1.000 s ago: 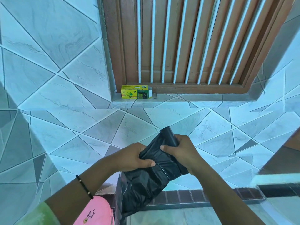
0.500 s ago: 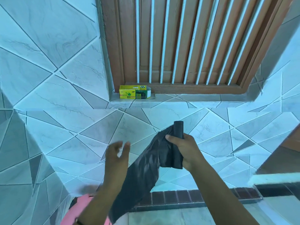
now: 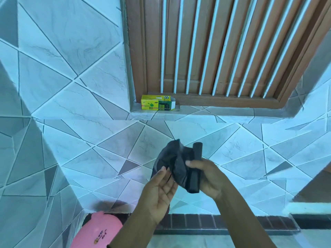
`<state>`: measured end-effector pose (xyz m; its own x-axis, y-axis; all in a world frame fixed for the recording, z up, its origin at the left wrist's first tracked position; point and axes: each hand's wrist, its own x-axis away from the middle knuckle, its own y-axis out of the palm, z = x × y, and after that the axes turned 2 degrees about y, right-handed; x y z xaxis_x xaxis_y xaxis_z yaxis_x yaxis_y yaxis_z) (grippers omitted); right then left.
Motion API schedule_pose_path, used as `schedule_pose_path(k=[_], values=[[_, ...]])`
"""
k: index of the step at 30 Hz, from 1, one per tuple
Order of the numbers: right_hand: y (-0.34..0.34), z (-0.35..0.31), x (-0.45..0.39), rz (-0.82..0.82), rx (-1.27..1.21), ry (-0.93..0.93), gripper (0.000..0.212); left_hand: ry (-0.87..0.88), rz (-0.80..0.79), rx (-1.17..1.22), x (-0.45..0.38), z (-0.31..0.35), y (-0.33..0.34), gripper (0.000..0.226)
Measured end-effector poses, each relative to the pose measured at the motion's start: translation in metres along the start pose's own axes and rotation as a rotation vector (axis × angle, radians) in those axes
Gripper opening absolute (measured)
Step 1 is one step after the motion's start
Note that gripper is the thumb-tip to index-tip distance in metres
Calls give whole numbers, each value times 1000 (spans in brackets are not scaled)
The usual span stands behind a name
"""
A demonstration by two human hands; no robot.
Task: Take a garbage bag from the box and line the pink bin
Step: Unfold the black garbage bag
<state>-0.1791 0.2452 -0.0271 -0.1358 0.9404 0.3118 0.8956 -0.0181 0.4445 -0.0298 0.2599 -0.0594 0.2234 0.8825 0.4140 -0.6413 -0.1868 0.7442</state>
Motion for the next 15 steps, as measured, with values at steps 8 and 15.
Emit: schedule_pose_path(k=[8,15], values=[[7,1,1,90,-87,3,32,-375,-26,-72,11,-33,0,74],[5,-7,4,32,-82,53,16,-76,-45,166,-18,-13,6,30]])
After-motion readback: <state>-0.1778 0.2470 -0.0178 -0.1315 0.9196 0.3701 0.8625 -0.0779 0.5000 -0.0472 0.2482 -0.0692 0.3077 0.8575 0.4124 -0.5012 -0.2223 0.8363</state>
